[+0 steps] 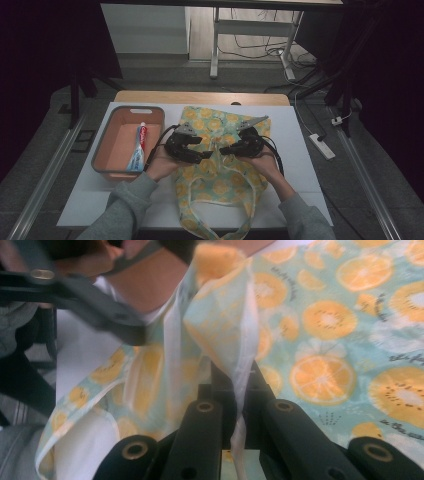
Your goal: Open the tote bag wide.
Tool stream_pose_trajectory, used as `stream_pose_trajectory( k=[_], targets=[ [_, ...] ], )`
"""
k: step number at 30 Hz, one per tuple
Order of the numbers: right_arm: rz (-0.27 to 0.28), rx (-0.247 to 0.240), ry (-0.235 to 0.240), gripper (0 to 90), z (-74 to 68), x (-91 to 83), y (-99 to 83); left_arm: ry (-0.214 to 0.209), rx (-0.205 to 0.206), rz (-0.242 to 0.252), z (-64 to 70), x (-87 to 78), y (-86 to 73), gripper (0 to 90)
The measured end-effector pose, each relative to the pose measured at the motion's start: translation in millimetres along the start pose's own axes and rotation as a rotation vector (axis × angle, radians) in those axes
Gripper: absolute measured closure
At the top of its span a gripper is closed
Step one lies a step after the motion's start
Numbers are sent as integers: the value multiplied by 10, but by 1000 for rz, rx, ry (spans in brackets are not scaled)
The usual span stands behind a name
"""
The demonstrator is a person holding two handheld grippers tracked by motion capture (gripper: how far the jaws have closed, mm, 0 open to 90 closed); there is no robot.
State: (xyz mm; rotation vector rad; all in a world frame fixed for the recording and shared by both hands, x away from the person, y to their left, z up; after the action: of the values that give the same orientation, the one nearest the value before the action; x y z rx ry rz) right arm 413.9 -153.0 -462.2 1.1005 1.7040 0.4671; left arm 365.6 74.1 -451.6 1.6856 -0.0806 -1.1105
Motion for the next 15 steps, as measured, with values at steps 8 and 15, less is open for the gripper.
stream_pose_trajectory(
  k=[8, 15],
  targets=[
    [60, 8, -10, 883, 27, -118, 41, -44, -23, 44, -86, -322, -15, 198],
    [80, 5, -20, 883, 34, -159, 70, -35, -33, 51, -161, -483, -57, 208]
  ],
)
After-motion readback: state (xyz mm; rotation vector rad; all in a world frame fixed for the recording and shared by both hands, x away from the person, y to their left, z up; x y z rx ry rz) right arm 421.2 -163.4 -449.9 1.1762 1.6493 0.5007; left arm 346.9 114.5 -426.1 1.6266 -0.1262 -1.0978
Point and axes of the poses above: each handheld gripper's, and its own axes: x roughly forward along the jaws, y roughly out of its top, z roughly to its right, the point moved 2 cm from there along x, roughly forward along the jaws, and after that the axes turned 14 degrees about y, right-handed, at the moved point
